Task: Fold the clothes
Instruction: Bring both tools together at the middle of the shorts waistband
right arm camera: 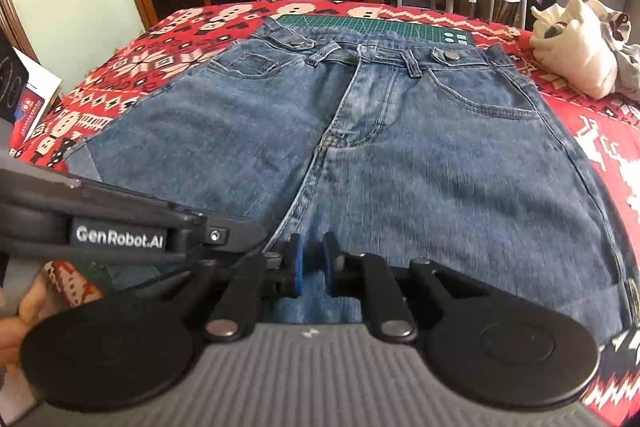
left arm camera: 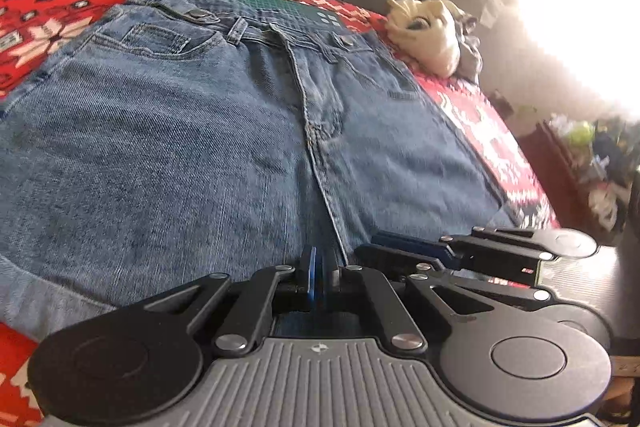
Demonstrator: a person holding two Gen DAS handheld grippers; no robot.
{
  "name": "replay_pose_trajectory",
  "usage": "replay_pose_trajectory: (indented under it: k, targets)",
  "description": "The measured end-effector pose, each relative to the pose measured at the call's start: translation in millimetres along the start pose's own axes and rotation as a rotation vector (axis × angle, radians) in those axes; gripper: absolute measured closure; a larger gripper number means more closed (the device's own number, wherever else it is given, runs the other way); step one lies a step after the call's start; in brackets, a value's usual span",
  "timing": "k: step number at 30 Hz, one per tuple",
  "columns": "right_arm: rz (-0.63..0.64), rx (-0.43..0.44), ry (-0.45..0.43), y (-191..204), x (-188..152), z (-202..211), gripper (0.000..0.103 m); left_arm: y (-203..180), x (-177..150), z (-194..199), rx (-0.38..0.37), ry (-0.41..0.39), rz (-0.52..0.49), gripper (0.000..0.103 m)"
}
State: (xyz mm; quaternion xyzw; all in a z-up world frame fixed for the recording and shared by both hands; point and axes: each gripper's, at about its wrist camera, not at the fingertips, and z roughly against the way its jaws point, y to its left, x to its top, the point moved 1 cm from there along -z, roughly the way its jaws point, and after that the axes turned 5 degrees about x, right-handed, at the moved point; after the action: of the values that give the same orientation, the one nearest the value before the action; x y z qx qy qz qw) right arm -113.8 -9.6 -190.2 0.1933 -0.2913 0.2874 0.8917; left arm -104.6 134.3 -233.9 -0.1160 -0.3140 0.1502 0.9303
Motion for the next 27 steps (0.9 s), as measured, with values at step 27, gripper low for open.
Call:
replay_pose_trajectory:
  k: [27]
  targets:
    - [-0.131,0.049,-0.066,-12.0,-13.4,43.5,0.09,-2.6,-3.6,19.1,0.021,-0.01,0.011,0.099]
